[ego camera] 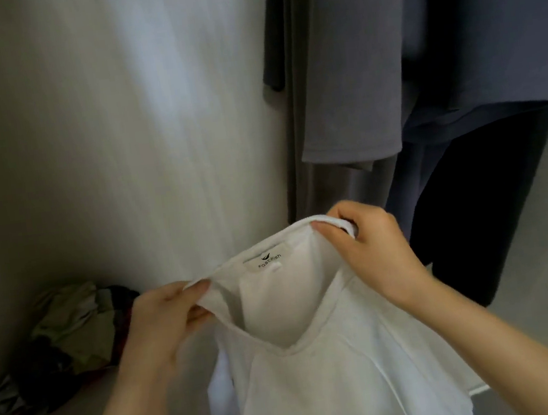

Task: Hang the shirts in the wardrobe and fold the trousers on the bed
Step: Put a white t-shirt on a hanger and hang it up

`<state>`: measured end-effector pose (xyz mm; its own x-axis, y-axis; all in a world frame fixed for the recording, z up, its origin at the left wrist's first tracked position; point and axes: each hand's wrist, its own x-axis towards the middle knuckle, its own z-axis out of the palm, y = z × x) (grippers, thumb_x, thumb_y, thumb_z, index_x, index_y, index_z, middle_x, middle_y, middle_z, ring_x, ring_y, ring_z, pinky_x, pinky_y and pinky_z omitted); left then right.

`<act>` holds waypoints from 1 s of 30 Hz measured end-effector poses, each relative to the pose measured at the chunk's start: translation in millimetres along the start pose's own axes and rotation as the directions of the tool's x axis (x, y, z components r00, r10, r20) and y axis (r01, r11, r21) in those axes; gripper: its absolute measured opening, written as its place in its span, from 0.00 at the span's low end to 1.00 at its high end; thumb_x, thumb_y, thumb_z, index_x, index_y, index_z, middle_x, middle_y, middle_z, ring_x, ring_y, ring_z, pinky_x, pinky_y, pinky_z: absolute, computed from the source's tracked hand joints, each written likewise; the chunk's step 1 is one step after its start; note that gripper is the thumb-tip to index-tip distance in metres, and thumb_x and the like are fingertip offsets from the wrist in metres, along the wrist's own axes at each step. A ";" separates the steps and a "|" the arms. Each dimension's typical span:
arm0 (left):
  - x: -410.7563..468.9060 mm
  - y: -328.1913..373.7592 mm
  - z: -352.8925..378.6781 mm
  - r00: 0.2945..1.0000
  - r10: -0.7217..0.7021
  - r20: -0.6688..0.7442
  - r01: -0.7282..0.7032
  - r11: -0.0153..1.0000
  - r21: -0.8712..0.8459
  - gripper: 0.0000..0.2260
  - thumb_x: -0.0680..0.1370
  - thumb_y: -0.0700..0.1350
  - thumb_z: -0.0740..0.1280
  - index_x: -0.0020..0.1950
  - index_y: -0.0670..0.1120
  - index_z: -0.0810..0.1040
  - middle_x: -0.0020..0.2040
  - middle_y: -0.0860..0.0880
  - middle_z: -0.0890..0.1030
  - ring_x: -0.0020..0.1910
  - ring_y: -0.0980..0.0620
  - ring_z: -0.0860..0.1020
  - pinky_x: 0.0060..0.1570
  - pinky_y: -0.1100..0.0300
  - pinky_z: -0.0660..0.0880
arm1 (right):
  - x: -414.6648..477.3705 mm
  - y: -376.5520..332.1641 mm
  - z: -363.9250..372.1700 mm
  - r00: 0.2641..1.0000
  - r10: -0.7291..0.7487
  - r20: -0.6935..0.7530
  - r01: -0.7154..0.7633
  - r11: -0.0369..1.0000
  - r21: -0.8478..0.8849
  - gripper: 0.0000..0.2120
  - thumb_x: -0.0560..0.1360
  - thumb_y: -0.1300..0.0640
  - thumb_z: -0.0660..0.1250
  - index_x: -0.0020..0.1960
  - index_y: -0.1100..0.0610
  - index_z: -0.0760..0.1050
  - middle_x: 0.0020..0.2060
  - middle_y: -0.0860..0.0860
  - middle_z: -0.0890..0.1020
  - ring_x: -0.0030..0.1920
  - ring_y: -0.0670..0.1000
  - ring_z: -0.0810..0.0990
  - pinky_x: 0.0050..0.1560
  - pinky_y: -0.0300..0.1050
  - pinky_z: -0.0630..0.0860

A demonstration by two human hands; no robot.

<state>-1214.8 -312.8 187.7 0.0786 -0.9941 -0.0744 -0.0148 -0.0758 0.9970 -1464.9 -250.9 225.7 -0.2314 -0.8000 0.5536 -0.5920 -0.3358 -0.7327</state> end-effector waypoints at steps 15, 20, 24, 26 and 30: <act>-58.2 60.4 -16.9 0.993 0.051 -0.109 -0.071 0.979 -0.189 0.10 0.79 0.45 0.68 0.50 0.39 0.84 0.45 0.42 0.86 0.36 0.53 0.85 0.28 0.65 0.78 | 11.5 -0.6 1.8 0.989 -0.036 0.146 0.052 0.993 -0.109 0.14 0.77 0.51 0.67 0.38 0.59 0.76 0.30 0.52 0.78 0.34 0.52 0.77 0.37 0.52 0.75; -54.5 88.0 -14.1 0.950 0.180 -0.255 -0.214 0.970 -0.112 0.08 0.76 0.46 0.72 0.42 0.42 0.84 0.38 0.45 0.86 0.35 0.50 0.84 0.31 0.63 0.78 | 9.5 -26.0 -5.4 0.956 -0.143 0.256 0.208 0.947 -0.246 0.09 0.78 0.50 0.64 0.42 0.52 0.79 0.32 0.46 0.79 0.34 0.46 0.77 0.37 0.50 0.78; -44.9 119.0 -16.8 0.908 0.287 -0.304 -0.320 0.945 -0.062 0.15 0.75 0.48 0.74 0.46 0.35 0.82 0.42 0.38 0.84 0.39 0.46 0.81 0.43 0.54 0.77 | 9.9 -57.2 -5.5 0.923 -0.215 0.319 0.336 0.855 -0.395 0.09 0.80 0.49 0.60 0.45 0.51 0.74 0.37 0.48 0.78 0.38 0.51 0.78 0.39 0.52 0.78; -42.7 135.2 -16.3 0.888 0.351 -0.297 -0.381 0.923 -0.050 0.18 0.74 0.48 0.74 0.47 0.32 0.80 0.40 0.38 0.81 0.38 0.47 0.79 0.42 0.54 0.74 | 11.1 -72.5 -2.4 0.905 -0.231 0.358 0.380 0.818 -0.432 0.09 0.81 0.51 0.57 0.47 0.52 0.73 0.41 0.50 0.79 0.41 0.55 0.78 0.42 0.53 0.78; -38.2 165.6 -16.5 0.860 0.418 -0.293 -0.465 0.878 -0.115 0.19 0.75 0.47 0.74 0.48 0.30 0.78 0.39 0.42 0.78 0.39 0.47 0.77 0.43 0.54 0.73 | 15.8 -109.4 0.0 0.882 -0.321 0.345 0.458 0.757 -0.467 0.08 0.81 0.51 0.55 0.48 0.52 0.71 0.41 0.50 0.78 0.43 0.57 0.77 0.41 0.48 0.74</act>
<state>-1203.8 -286.1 356.0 0.3532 -0.8641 0.3585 0.0650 0.4050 0.9120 -1403.8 -226.9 314.6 0.2520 -0.7694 0.5870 -0.9142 -0.3881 -0.1163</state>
